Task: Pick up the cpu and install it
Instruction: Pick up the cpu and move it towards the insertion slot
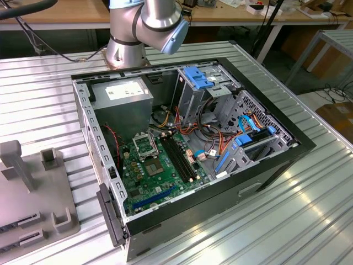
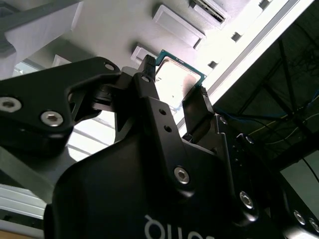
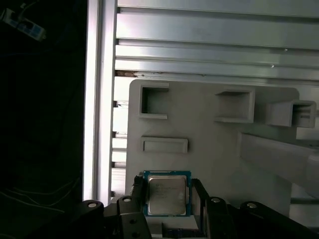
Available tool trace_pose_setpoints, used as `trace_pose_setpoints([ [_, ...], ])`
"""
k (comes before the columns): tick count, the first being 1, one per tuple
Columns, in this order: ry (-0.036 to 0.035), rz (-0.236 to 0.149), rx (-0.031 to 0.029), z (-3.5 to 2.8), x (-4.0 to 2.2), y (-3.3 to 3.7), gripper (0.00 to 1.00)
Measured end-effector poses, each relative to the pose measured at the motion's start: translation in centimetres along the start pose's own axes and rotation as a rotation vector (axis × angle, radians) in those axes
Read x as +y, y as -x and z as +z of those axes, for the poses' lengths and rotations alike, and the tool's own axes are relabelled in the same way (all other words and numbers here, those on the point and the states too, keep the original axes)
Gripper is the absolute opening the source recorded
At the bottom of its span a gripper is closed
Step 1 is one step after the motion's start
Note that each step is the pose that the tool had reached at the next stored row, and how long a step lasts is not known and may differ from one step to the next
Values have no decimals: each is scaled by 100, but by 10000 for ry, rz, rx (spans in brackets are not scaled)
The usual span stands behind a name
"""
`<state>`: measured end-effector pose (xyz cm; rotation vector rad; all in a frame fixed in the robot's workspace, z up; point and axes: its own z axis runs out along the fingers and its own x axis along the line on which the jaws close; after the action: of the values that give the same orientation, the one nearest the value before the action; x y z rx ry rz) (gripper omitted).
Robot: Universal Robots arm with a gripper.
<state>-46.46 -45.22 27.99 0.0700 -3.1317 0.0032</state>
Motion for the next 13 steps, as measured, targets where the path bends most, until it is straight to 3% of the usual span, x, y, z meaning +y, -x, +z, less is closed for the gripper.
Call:
trace_pose_setpoints([
  [3, 1, 0, 9, -51, 0, 2, 47],
  [13, 1, 0, 24, -120, -1, 6, 47],
])
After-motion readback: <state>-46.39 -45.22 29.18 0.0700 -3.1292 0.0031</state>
